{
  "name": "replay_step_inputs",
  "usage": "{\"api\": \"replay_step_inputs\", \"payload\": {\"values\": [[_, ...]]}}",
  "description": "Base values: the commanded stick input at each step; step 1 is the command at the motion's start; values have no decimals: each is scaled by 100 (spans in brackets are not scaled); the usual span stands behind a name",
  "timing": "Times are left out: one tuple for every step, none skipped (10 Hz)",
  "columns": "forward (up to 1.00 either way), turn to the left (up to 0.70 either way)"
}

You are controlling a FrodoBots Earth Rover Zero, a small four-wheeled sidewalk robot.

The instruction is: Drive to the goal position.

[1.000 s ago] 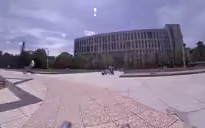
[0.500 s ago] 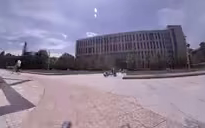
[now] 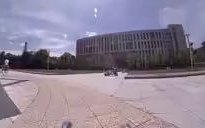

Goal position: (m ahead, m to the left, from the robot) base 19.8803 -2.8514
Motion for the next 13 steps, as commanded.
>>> {"api": "replay_step_inputs", "payload": {"values": [[70, 2], [70, 2], [70, 1], [70, 0], [70, 0], [70, 0], [70, 0], [70, 1], [70, 2], [70, 20], [70, 35], [70, 29], [70, 10]]}}
